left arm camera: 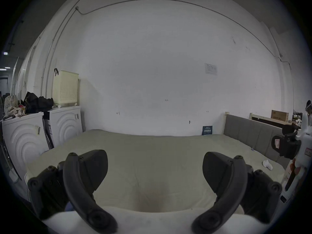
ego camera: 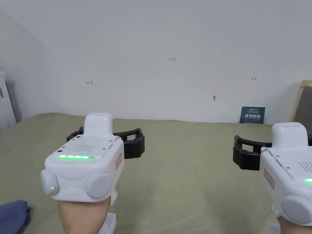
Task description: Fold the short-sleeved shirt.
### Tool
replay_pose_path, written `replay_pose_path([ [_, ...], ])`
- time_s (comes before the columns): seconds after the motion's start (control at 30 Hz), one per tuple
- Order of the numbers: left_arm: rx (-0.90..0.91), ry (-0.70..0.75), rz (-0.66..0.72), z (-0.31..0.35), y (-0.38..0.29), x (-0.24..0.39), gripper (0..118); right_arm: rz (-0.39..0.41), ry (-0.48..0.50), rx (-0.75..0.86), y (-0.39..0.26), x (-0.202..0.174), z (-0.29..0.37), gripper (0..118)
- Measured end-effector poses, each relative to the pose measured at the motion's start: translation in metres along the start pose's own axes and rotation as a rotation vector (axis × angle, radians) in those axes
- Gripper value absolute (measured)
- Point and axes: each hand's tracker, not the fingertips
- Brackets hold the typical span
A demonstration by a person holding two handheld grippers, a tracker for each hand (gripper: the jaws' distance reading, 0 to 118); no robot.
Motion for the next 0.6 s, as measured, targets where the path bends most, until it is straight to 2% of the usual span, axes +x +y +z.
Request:
replay_pose_path([
  [0.17,0.011,0.005,-0.008,0.0018,-0.0019,-0.0009,116,0.024,-0.036,-0.014,-0.0028,-0.0077,-0.0007,118],
  [0.3,0.021,0.001,0.009,0.0012,-0.0029,-0.0036,116,-0.023,-0.002,-0.009,-0.0044,-0.0034,-0.0003,118],
  [0.6,0.01,-0.008,0.025,0.0039,-0.0057,-0.0004,116,-0.044,-0.015,0.019,-0.0036,-0.0062,0.001,118],
])
